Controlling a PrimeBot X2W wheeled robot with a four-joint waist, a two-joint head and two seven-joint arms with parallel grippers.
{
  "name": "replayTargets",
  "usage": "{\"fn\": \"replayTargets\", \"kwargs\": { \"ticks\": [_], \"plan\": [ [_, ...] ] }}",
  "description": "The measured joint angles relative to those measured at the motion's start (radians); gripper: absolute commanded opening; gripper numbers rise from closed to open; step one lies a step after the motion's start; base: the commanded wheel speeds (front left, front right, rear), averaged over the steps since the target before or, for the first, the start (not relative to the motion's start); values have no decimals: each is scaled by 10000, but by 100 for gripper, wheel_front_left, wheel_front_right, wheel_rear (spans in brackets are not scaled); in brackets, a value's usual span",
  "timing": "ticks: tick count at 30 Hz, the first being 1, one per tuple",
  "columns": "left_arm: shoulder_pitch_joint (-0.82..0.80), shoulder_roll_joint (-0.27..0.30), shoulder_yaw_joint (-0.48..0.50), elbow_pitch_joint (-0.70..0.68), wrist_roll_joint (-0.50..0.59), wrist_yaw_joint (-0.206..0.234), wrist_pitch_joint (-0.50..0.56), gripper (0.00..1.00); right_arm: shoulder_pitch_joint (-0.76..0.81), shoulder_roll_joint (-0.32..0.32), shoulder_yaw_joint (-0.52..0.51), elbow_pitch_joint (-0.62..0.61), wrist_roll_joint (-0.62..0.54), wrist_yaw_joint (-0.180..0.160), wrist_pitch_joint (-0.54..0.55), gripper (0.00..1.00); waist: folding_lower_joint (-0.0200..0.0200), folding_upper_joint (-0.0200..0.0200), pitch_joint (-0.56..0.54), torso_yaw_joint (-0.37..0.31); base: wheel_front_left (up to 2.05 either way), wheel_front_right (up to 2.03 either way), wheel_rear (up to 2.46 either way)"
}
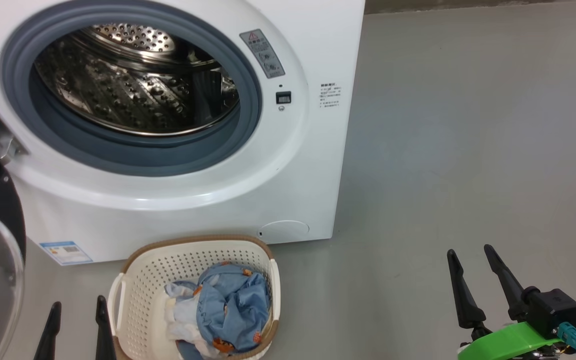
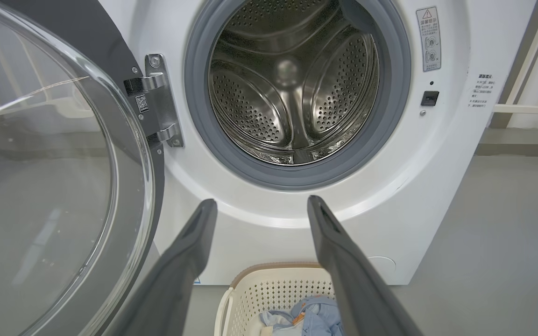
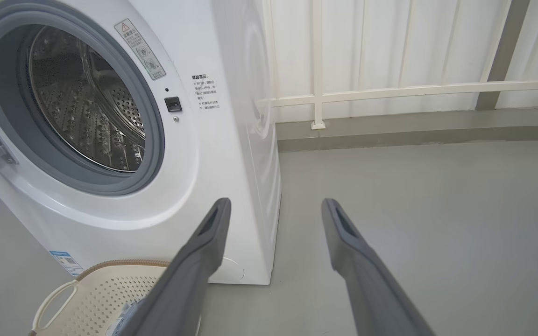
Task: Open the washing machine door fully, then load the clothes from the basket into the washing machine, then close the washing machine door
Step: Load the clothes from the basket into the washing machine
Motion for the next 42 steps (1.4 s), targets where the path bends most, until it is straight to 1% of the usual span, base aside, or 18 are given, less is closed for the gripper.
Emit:
{"fn": "replayTargets", "kwargs": {
  "ticks": [7,25,33,38,42],
  "plan": [
    [-5,0,-10,-21,4,75,0,100,-9,0,-8,4,4,0,2,100,0,0,144,2,61,-61,0],
    [-24,0,-59,17,-88,75,0,100,-12,2,-8,29,8,0,2,100,0,0,254,-15,0,0,0],
    [-48,2,-138,121,-155,56,0,100,-31,2,15,59,15,0,2,100,0,0,477,-36,0,0,0],
    [-302,2,-288,265,-278,-31,0,100,-68,4,48,184,15,0,2,100,0,0,816,-59,0,0,0],
    [-580,0,-353,487,-366,-199,2,100,-295,2,117,219,50,0,2,100,0,0,1204,-95,0,0,0]
  ]
}}
